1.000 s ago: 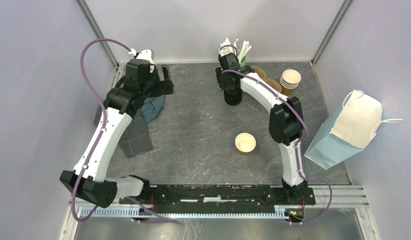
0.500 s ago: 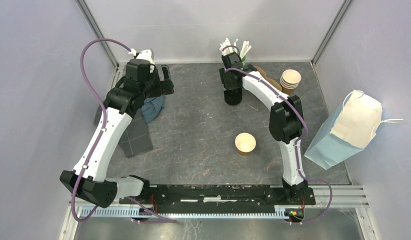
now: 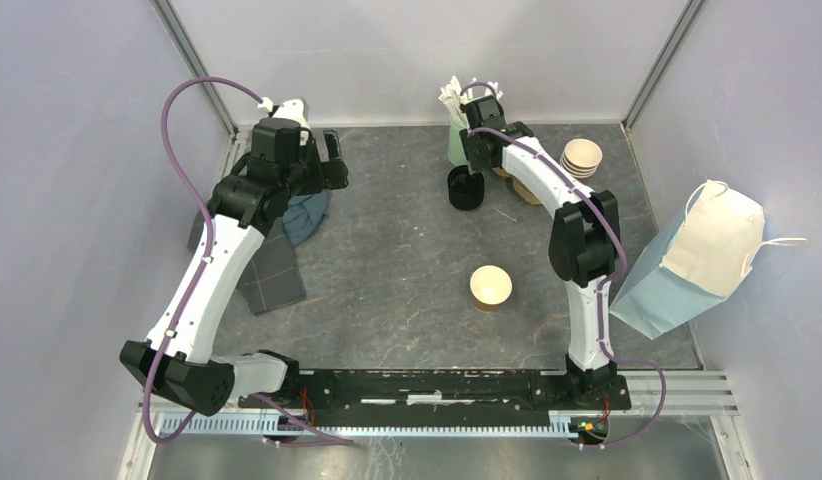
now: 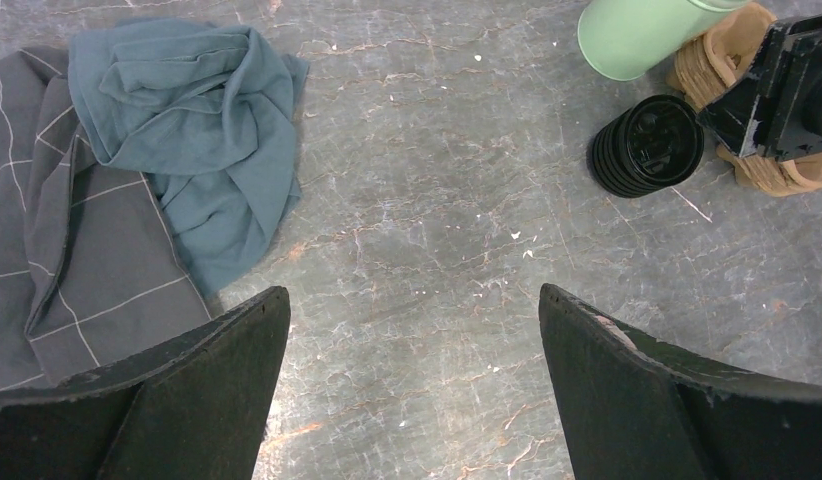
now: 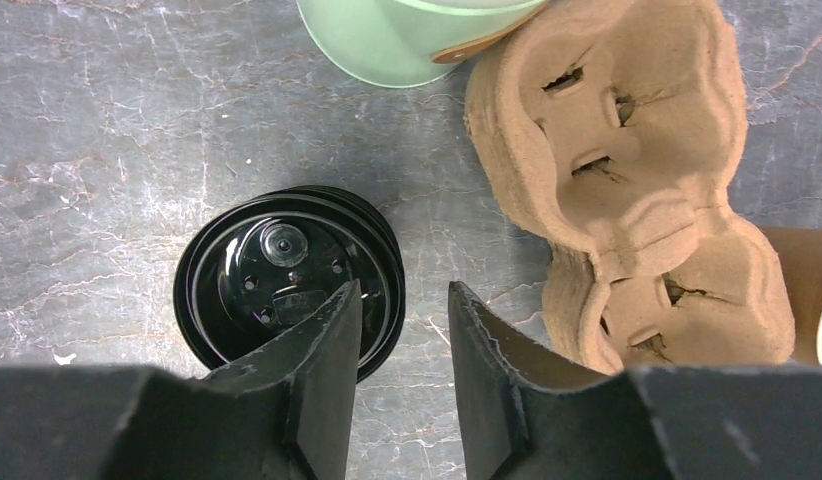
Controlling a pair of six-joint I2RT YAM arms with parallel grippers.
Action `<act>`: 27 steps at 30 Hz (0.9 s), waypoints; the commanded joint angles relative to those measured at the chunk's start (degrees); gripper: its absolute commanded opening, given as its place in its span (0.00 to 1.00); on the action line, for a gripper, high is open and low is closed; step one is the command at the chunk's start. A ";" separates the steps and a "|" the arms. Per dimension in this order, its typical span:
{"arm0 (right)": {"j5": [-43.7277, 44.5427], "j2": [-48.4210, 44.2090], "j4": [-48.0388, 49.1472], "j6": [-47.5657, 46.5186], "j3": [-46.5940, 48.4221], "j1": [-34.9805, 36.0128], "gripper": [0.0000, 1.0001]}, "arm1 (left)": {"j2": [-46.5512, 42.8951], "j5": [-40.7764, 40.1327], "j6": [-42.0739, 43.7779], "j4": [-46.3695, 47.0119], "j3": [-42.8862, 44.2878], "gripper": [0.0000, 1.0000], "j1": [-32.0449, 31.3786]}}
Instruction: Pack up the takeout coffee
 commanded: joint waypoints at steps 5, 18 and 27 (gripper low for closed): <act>1.27 1.97 0.86 -2.45 1.42 0.39 0.42 | 0.28 1.04 2.37 1.53 1.10 1.00 -0.16; 1.32 2.52 1.51 -3.12 0.50 0.43 0.29 | 0.81 1.76 2.42 1.53 1.29 1.00 -0.11; 0.77 2.68 2.17 -3.16 -0.49 0.42 0.30 | 0.67 2.13 2.52 1.46 1.15 1.00 -0.10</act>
